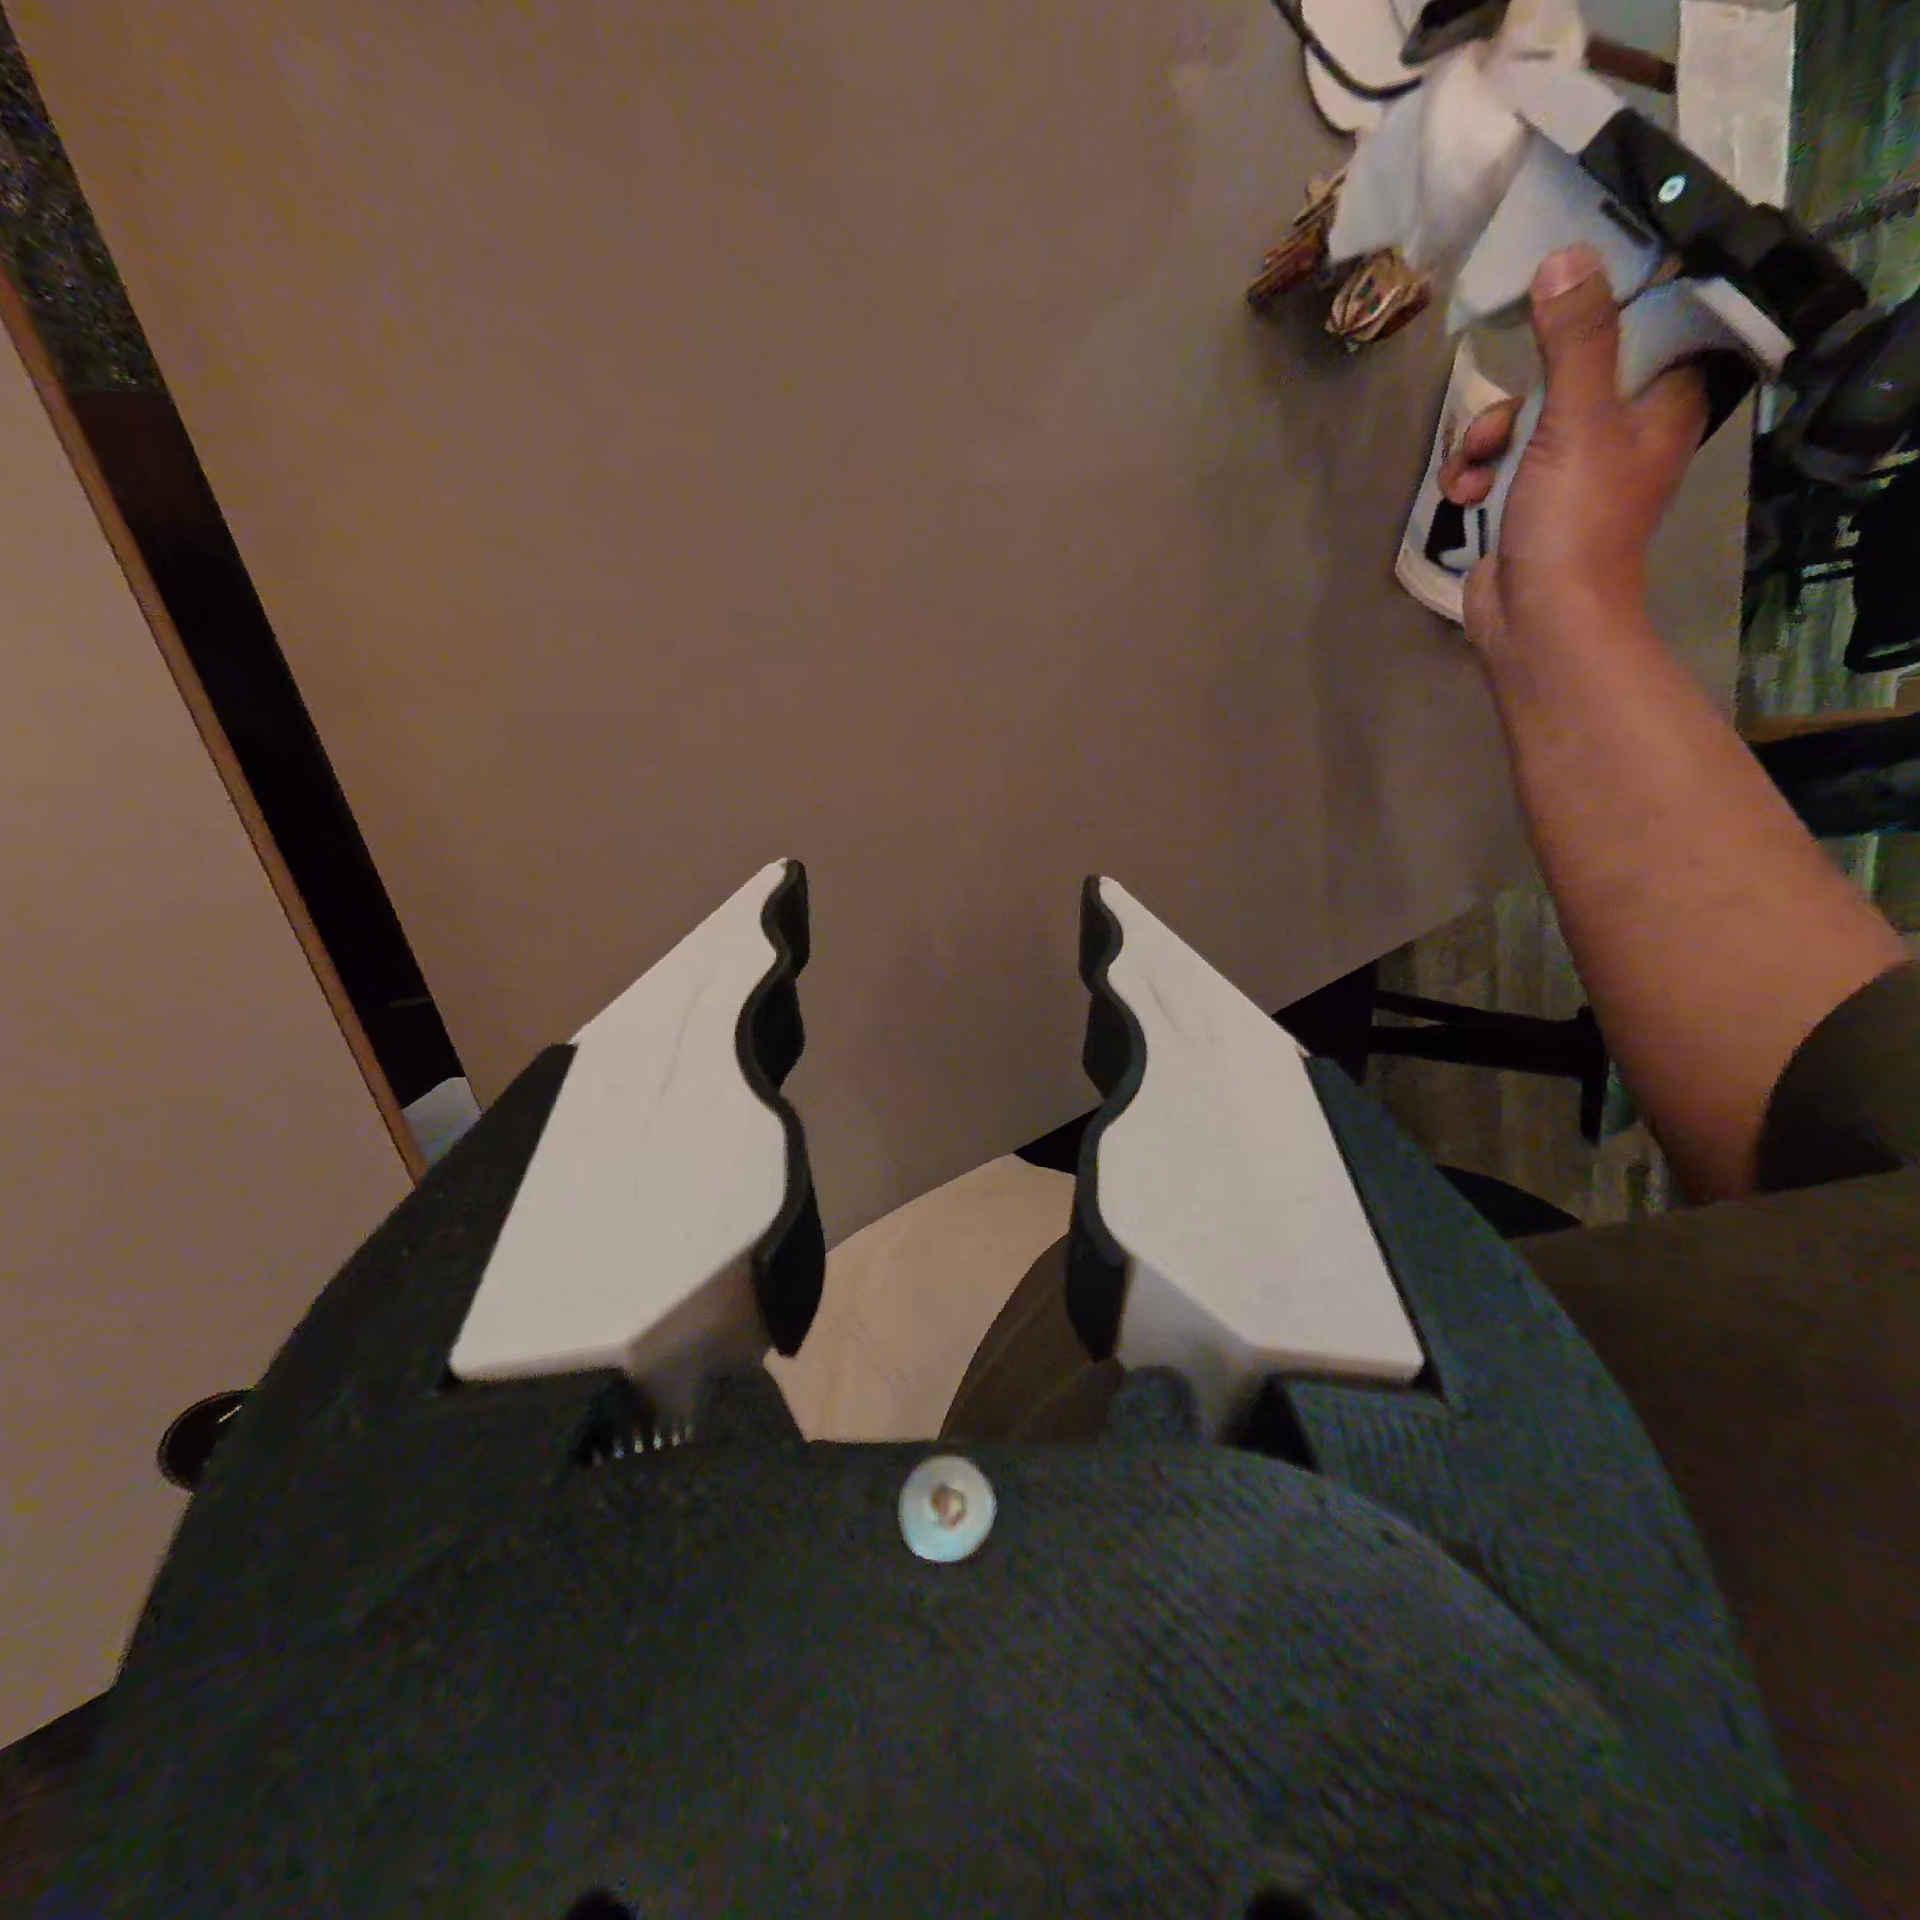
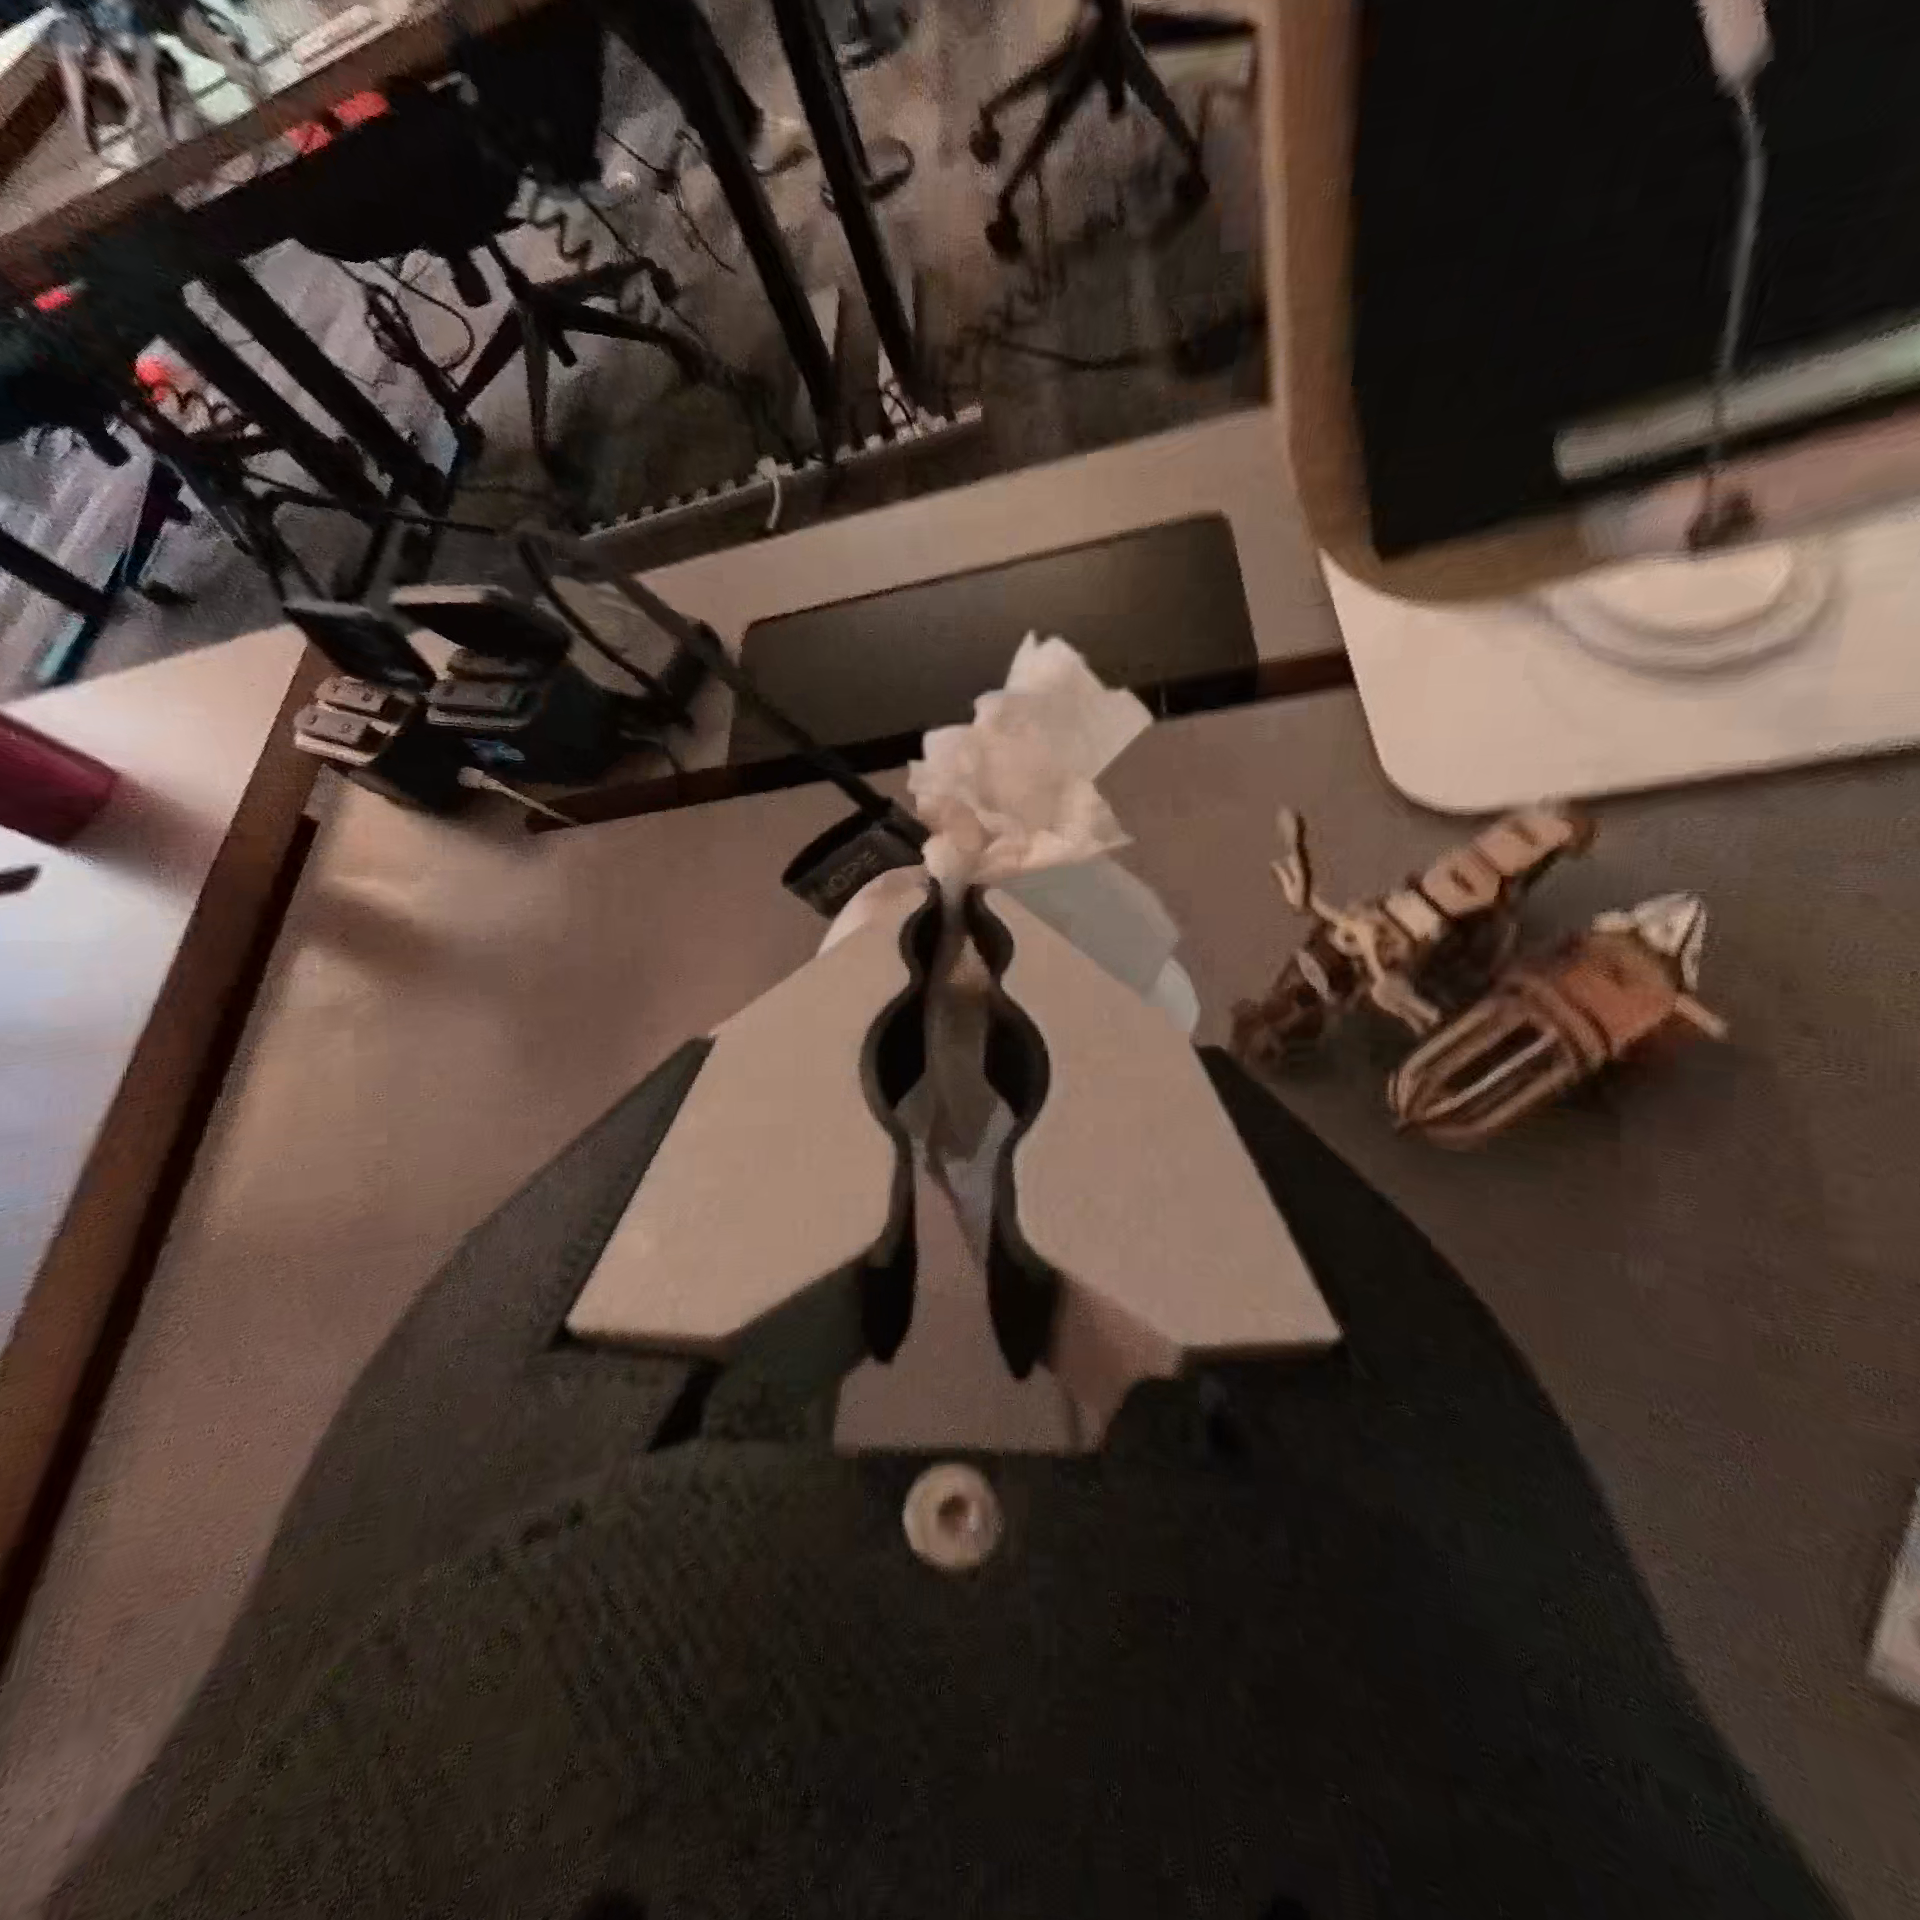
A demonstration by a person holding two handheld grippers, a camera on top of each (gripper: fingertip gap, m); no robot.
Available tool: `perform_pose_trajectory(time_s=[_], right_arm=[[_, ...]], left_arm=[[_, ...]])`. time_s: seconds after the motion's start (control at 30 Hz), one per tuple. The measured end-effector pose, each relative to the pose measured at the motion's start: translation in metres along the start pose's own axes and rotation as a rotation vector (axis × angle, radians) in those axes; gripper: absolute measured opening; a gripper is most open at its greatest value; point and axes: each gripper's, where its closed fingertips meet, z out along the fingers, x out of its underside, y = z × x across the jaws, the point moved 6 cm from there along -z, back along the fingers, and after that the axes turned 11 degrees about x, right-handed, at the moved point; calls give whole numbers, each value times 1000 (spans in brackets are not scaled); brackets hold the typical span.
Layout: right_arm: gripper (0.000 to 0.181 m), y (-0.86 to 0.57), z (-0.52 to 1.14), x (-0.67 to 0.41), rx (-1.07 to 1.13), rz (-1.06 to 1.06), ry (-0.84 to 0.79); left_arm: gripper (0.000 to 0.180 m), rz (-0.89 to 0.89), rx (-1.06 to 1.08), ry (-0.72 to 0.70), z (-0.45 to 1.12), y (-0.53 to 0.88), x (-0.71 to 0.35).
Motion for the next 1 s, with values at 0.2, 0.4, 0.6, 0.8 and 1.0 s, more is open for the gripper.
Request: perform_pose_trajectory(time_s=[0.2,0.4,0.6,0.8,1.0], right_arm=[[2,43,3,-2,-132,-34,35],[2,76,4,13,-243,45,88],[2,76,4,27,-241,45,108],[2,68,11,31,-255,116,123],[1,48,6,20,-224,175,17]], left_arm=[[48,-22,116,-33,27,-10,-24],[50,37,300,-111,126,-31,-128],[51,44,327,-84,204,-42,-202],[7,34,321,13,246,-42,-214],[0,80,92,-28,262,-6,-230]])
